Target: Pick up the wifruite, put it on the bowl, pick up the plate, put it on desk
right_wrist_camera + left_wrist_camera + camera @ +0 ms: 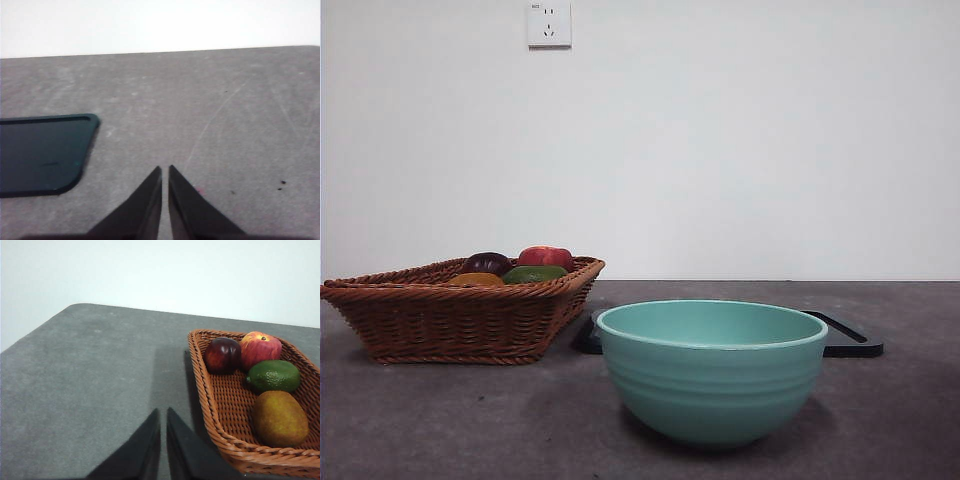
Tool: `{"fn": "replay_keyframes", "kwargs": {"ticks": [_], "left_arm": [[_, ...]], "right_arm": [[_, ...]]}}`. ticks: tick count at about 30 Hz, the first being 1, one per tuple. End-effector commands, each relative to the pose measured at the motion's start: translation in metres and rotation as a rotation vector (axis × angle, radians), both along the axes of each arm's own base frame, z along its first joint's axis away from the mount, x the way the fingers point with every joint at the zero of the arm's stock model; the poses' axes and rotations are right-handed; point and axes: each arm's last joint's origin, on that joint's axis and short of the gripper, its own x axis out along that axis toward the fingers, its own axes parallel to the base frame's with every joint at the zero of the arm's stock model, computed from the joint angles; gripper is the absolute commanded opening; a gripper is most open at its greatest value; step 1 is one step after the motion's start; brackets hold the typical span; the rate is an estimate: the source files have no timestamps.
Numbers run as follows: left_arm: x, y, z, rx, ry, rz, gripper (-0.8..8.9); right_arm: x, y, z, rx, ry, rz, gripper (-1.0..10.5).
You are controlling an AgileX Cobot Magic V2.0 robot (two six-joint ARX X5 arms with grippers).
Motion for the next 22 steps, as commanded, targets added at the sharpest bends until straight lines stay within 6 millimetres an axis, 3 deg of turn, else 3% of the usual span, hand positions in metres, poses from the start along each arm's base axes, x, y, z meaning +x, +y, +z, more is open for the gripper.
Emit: {"fn": "replay_keyframes", "kwargs": {"ticks": [1,8,16,22], "left_arm": [[0.001,0.000,-0.005,-0.018,0.007,0.007,0.15],[-0.004,0.000,0.020,-0.095,-0.063,0.005,0.15],[-0.015,-0.002,0.075,-0.153,-0.167,-0.033,0.15],[-0.018,-0.006,0.111,-0.150,-0.080,-0.135,0.15]], "right_arm": [[0.000,0.001,0.002,0.062,-0.012,0.009,0.1],[-0.006,0.004,0.028,0.187,-0.073,0.035,0.1],[-0.016,0.008,0.075,0.261,-0.093,0.064,0.1],[-0.028,0.010,0.112,0.269,-0.020,0.126,0.1]]}}
